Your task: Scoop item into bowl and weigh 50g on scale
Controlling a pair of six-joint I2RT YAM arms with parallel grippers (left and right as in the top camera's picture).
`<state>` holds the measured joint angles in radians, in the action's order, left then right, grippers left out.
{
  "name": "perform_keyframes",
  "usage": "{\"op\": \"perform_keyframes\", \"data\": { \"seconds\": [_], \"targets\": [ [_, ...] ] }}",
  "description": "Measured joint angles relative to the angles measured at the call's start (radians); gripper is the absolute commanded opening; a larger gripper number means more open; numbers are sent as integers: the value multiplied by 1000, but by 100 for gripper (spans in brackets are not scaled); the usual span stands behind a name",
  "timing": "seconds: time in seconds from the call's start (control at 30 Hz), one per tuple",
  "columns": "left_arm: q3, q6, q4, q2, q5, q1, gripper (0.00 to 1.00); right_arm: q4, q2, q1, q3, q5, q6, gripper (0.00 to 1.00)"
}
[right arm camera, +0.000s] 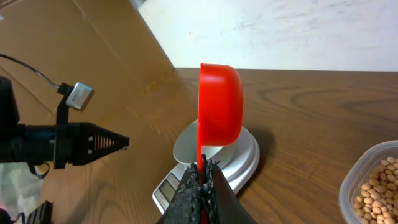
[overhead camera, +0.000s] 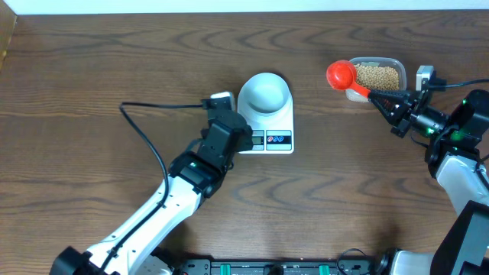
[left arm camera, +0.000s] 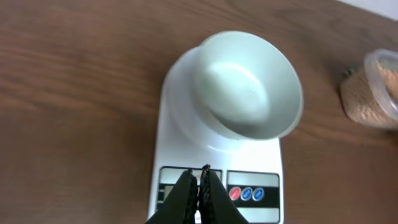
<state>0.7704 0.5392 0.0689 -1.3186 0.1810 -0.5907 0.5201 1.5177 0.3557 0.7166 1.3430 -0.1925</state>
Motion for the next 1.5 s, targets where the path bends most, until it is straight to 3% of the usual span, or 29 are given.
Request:
{"op": "perform_keyframes", "data": {
  "seconds": [0.23, 0.77, 1.13, 1.5],
  "targets": [
    [0, -68, -42, -63, -29, -15, 7, 0, 0, 0, 0, -10, 0, 1],
    [16, -237, -61, -163, -254, -15, 7, 0, 0, 0, 0, -24, 0, 1],
    [21, -354, -62, -175, -281, -15, 7, 0, 0, 0, 0, -31, 0, 1],
    [156, -462, 19, -356, -315, -28, 7, 0, 0, 0, 0, -31, 0, 1]
  ]
}}
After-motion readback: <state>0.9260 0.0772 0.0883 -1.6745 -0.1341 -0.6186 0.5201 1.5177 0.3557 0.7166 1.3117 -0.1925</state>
